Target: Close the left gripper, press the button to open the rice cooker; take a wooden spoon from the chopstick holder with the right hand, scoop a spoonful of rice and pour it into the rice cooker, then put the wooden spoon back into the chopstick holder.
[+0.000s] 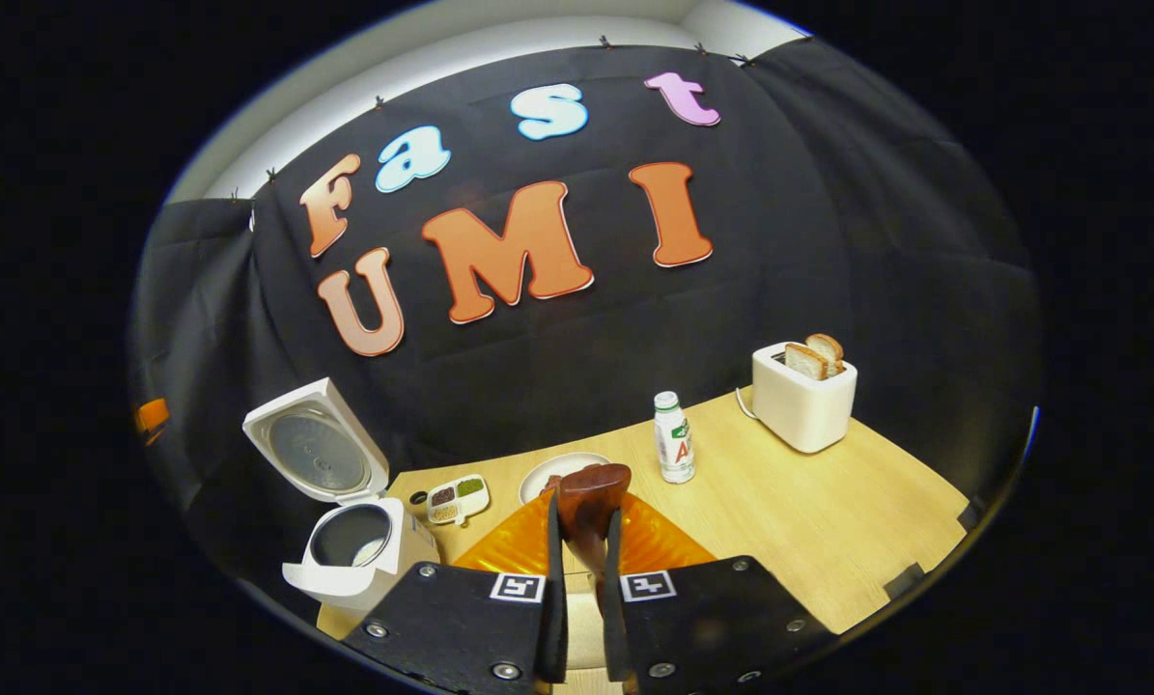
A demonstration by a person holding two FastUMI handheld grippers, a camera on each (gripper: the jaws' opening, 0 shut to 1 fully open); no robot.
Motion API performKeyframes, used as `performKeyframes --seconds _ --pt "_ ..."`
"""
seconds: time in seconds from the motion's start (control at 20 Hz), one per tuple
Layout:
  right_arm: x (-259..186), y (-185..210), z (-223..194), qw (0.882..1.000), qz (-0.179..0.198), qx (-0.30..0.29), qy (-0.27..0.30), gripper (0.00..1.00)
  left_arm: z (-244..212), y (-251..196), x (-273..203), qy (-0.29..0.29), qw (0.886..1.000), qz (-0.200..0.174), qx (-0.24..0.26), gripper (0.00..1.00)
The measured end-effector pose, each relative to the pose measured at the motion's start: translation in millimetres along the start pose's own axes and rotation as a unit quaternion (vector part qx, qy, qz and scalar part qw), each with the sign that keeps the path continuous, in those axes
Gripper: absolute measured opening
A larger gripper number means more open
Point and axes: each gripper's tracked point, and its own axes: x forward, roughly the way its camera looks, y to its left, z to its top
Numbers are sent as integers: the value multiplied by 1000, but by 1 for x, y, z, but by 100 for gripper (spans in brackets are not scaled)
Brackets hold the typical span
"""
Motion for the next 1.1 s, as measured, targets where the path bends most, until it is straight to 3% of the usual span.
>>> performKeyframes --seconds 0.2,0.5,0.65,1.1 --pt "14 28 -27 999 11 -32 -2 14 -1 7 -1 -1 1000 1 4 99" --pt "35 44 -80 994 -2 -111 5 14 -4 17 -1 -1 1000 12 -1 99" --pt "44 40 -102 993 -19 -116 10 14 -7 20 -3 4 1000 14 -7 99" --pt "53 41 -145 998 -7 52 42 14 -14 24 -10 9 1000 26 12 99"
